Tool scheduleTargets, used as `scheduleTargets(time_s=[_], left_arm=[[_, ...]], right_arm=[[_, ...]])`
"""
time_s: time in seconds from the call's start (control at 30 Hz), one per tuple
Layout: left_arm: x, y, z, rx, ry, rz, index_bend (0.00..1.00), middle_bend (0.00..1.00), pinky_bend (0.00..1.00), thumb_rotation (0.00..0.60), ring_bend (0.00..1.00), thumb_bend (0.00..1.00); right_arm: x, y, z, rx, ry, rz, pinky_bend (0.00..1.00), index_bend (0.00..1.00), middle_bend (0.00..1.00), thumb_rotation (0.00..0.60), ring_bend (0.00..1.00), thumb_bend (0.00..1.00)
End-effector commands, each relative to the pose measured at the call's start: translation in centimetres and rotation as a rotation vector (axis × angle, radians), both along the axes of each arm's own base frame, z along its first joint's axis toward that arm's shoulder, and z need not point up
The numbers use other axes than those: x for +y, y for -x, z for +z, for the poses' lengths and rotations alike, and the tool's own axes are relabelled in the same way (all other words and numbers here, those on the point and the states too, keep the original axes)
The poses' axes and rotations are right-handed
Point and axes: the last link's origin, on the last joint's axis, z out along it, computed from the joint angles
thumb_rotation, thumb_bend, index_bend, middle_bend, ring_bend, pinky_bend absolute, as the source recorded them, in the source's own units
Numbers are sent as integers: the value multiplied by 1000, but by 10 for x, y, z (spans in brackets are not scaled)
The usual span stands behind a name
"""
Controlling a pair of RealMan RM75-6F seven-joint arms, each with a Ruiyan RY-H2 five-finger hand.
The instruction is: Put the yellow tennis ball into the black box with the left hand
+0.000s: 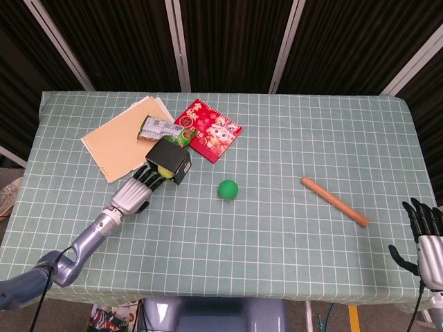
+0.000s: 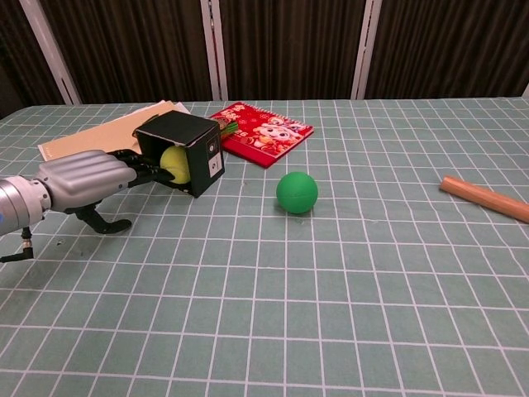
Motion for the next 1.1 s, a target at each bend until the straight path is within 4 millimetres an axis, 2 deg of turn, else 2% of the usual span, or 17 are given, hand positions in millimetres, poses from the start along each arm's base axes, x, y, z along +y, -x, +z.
scheduleTargets(time_s=[0.03, 0.47, 0.73, 0.9, 1.0, 1.1], left_arm=[[2, -5, -4, -7, 0, -5, 53, 17, 0, 600, 0, 358], [-2, -6, -4, -27, -35, -30, 48, 0, 0, 600, 0, 357], [-16, 2, 5, -42, -24, -28, 28, 0, 0, 600, 0, 344], [-43, 15, 25, -88, 19, 2, 20, 0, 0, 600, 0, 300], [-73, 21, 51, -158, 13, 28, 11, 0, 0, 600, 0, 258], [-114, 24, 83, -240, -25, 55, 4, 0, 0, 600, 0, 218]], right_arm=[[0, 0, 1, -1, 1, 0, 0, 0, 0, 600, 0, 318], [0, 0, 2, -4, 3, 2, 0, 0, 0, 600, 0, 317], [1, -1, 1, -2, -1, 7, 0, 0, 0, 600, 0, 318], [1, -2, -1, -1, -9, 12, 0, 0, 0, 600, 0, 318], [1, -3, -3, 2, -16, 15, 0, 0, 0, 600, 0, 318], [1, -3, -5, 5, -25, 18, 0, 0, 0, 600, 0, 318]])
